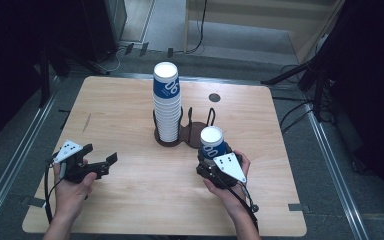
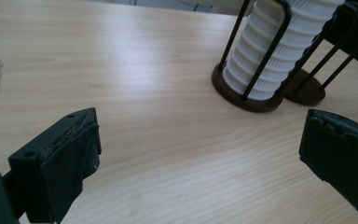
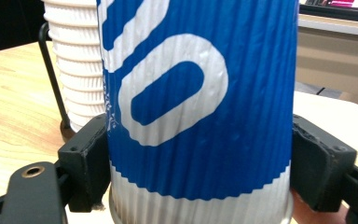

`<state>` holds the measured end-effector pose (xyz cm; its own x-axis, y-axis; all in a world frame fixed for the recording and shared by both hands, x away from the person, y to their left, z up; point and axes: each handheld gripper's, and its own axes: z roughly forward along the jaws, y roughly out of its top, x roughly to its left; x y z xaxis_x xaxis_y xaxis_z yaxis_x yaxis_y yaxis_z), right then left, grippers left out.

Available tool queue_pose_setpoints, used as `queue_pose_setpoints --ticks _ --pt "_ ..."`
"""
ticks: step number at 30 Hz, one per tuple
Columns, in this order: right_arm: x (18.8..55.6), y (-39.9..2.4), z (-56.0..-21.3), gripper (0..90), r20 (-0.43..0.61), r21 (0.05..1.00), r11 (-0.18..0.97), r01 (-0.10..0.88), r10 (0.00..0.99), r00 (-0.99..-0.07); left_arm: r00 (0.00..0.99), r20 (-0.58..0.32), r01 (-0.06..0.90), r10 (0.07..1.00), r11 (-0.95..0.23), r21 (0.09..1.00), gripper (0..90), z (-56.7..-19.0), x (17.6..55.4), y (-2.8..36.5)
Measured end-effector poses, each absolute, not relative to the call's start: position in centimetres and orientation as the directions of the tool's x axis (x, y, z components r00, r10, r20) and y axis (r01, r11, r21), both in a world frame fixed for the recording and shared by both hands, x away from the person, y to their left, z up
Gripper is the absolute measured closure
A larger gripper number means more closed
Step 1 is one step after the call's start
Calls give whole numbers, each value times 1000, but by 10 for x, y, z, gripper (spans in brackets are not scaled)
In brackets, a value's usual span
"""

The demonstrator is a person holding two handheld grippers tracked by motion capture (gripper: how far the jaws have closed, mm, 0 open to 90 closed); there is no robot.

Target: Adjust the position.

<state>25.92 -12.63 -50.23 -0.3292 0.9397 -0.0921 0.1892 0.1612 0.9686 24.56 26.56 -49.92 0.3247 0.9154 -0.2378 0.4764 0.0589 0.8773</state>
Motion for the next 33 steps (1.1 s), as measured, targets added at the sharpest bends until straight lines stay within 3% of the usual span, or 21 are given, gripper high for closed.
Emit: queue_pose_setpoints --ticks 11,28,33 --pt "259 -117 -508 184 -120 962 195 193 931 -345 462 -236 445 855 7 895 0 -485 258 230" --pt "250 -97 -510 185 -174 952 257 166 900 -399 574 -286 466 767 -19 885 0 -480 255 201" --pt "248 -92 -513 185 -192 947 279 161 891 -411 612 -281 469 739 -54 881 41 -481 253 186"
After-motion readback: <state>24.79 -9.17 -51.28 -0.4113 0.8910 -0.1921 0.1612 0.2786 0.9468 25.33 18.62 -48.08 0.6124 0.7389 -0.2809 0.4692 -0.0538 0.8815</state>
